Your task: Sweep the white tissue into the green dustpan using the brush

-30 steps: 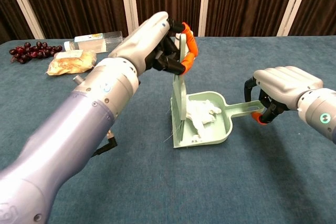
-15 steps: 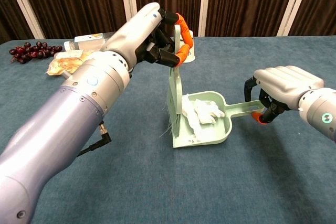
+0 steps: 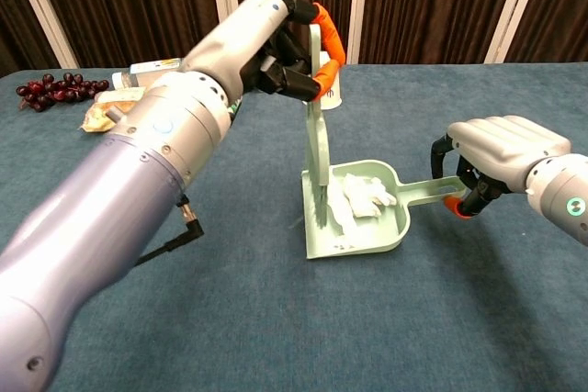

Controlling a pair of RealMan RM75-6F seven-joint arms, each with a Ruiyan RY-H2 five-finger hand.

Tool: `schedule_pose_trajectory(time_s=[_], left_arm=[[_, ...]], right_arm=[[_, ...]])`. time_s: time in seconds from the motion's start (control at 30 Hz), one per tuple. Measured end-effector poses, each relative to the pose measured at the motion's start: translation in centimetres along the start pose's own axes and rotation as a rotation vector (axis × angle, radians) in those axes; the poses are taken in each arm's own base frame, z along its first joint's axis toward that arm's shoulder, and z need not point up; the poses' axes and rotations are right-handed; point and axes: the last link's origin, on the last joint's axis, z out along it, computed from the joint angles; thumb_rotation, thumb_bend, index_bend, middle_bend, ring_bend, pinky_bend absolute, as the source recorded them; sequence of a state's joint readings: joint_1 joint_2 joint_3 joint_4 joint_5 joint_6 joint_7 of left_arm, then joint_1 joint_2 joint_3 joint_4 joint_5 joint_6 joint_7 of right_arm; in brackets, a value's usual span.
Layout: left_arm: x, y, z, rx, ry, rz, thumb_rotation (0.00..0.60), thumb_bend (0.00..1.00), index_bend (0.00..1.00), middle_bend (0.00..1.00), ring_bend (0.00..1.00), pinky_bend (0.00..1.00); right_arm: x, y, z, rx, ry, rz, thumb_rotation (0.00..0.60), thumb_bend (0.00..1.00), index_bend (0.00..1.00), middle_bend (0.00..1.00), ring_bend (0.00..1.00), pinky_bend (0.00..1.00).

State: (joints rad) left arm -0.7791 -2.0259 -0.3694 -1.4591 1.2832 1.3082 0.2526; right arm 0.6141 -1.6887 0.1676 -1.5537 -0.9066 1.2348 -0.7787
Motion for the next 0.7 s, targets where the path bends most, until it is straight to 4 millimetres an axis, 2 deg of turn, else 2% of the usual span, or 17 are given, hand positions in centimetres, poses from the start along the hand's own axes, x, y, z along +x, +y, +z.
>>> schedule_pose_trajectory(time_s=[0.23, 0.33, 0.4, 0.47, 0.7], left_arm=[[2.9, -1.3, 0.5, -0.021, -0.022, 0.157, 0.6, 0.74, 0.86, 1.0, 1.0, 1.0], [4.3, -1.7, 0.6, -0.015, -0.044, 0.224, 0.6, 0.74, 0.86, 1.0, 1.0, 1.0], [5.2, -1.8, 0.6, -0.007, -0.06, 0.252, 0.6, 0.74, 0.86, 1.0, 1.0, 1.0], [6.0, -2.0, 0.4, 0.002, -0.079, 0.272, 0.6, 0.74, 0.86, 1.0, 1.0, 1.0], [7.3, -3.0, -0.6, 0.039, -0.125, 0.301, 0.6, 0.74, 0.86, 1.0, 1.0, 1.0]], right_arm=[[0.0, 0.0, 0.1, -0.003, -0.005, 0.005, 0.6, 0.39, 0.51, 0.88, 0.87, 0.91], [-0.1, -0.1, 0.1, -0.004, -0.009, 0.005, 0.6, 0.39, 0.33, 0.88, 0.87, 0.91], [-0.2, -0.1, 0.0, -0.006, -0.015, -0.003, 0.6, 0.39, 0.12, 0.88, 0.86, 0.91], [-0.3, -0.1, -0.1, -0.007, -0.022, -0.014, 0.6, 0.39, 0.02, 0.88, 0.85, 0.91], [-0.5, -0.1, -0.7, -0.012, -0.051, -0.046, 0.6, 0.39, 0.0, 0.85, 0.81, 0.91]])
